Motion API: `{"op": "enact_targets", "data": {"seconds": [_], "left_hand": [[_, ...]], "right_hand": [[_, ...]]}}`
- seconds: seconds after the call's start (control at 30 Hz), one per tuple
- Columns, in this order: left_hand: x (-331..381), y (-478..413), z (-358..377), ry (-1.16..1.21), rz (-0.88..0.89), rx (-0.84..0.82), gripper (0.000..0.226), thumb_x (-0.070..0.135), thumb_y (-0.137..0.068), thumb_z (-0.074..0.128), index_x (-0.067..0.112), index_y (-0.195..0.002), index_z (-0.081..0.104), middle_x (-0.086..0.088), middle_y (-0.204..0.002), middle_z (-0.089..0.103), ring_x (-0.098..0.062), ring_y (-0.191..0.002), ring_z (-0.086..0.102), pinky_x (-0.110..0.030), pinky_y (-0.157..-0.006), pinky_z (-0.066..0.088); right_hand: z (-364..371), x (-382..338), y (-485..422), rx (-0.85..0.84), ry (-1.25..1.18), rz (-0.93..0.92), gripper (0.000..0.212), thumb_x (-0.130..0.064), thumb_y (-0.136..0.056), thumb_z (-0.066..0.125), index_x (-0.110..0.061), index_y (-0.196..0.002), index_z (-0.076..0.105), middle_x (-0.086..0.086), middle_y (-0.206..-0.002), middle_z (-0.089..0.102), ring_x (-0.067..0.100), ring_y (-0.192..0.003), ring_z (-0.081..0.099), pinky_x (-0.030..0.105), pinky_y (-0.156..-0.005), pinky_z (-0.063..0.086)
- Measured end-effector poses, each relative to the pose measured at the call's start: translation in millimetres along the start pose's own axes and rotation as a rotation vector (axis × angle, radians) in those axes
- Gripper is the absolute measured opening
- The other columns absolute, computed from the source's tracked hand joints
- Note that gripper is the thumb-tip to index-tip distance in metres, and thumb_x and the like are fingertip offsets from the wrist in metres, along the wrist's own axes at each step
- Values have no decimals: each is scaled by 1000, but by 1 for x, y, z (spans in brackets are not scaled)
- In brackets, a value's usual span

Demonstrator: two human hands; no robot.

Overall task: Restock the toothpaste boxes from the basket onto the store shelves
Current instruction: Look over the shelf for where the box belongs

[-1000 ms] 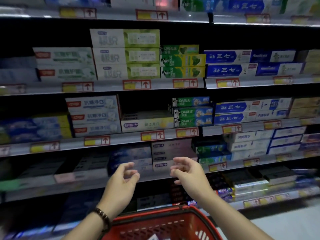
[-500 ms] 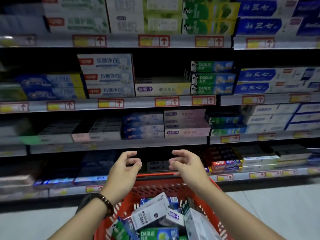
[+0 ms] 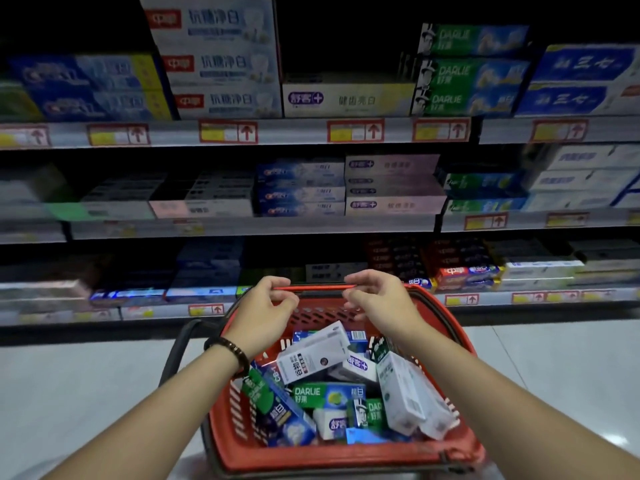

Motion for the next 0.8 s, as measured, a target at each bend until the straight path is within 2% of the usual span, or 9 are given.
{"op": "enact_targets", "data": {"seconds": [0.1, 0.17, 0.27, 0.33, 0.43, 0.5, 0.63, 0.7, 0.8], "left_hand": [[-8, 3, 5, -57, -11, -11, 22, 28, -99, 65, 32, -119, 58, 12, -95, 75, -19, -86, 73, -35, -81, 59], [-17, 5, 9, -91, -13, -42, 27, 26, -99, 66, 27, -125, 59, 11, -99, 74, -15, -87, 72, -27, -75, 56], [-32, 5, 16, -203, -33, -132, 31, 31, -98, 69, 28, -127, 59, 12, -113, 68, -5, -99, 66, -19, -74, 49], [-40, 5, 20, -273, -35, -184, 33, 31, -97, 71, 29, -128, 58, 11, -118, 65, -6, -105, 64, -17, -73, 49], [-50, 7, 23, -339, -39, -232, 35, 31, -96, 72, 28, -128, 58, 9, -122, 63, -11, -110, 64, -26, -88, 55], [-53, 7, 22, -406, -16, -244, 37, 32, -96, 71, 26, -130, 58, 7, -125, 62, -13, -110, 63, -28, -93, 54], [-55, 10, 24, -759, 132, -292, 43, 35, -96, 69, 23, -135, 55, 1, -131, 57, -19, -119, 57, -32, -101, 50], [-64, 13, 26, -916, 152, -349, 46, 38, -93, 71, 22, -133, 54, -2, -127, 56, -23, -118, 57, -38, -101, 52], [-84, 15, 32, -1033, 88, -460, 49, 38, -91, 75, 18, -130, 55, -6, -127, 58, -26, -117, 58, -41, -99, 54]], "right_hand": [[4, 8, -1, -28, 15, 28, 17, -14, -95, 76, -20, -112, 74, 12, -101, 78, 22, -90, 79, 41, -76, 65], [6, 14, -1, -43, 18, 51, 16, -12, -95, 76, -18, -110, 74, 11, -98, 79, 22, -88, 78, 40, -75, 64], [11, 21, -1, -52, 6, 82, 16, -12, -94, 77, -19, -108, 75, 9, -94, 80, 23, -85, 77, 39, -74, 63], [16, 25, 2, -73, 5, 105, 15, -11, -95, 76, -17, -108, 75, 9, -97, 80, 22, -83, 76, 37, -71, 61], [23, 29, 8, -102, -3, 134, 14, -11, -96, 74, -16, -109, 75, 7, -104, 80, 25, -87, 77, 35, -69, 60], [24, 28, 11, -107, -9, 144, 14, -12, -96, 74, -17, -109, 75, 7, -105, 80, 28, -93, 78, 35, -68, 60], [27, 25, 14, -125, -22, 153, 14, -11, -96, 73, -17, -108, 75, 6, -103, 81, 32, -97, 78, 33, -66, 60], [30, 25, 17, -143, -20, 155, 13, -11, -96, 73, -16, -108, 75, 7, -104, 80, 33, -97, 78, 35, -67, 60], [33, 26, 21, -178, -3, 165, 13, -10, -96, 72, -15, -108, 75, 8, -104, 80, 28, -88, 78, 40, -71, 60]]}}
Point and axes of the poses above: each hand's wrist, its own y-axis away from the middle knuckle, its own z-axis out of the palm, x = y × z, the point moved 9 cm from there along -y, towards the middle knuckle
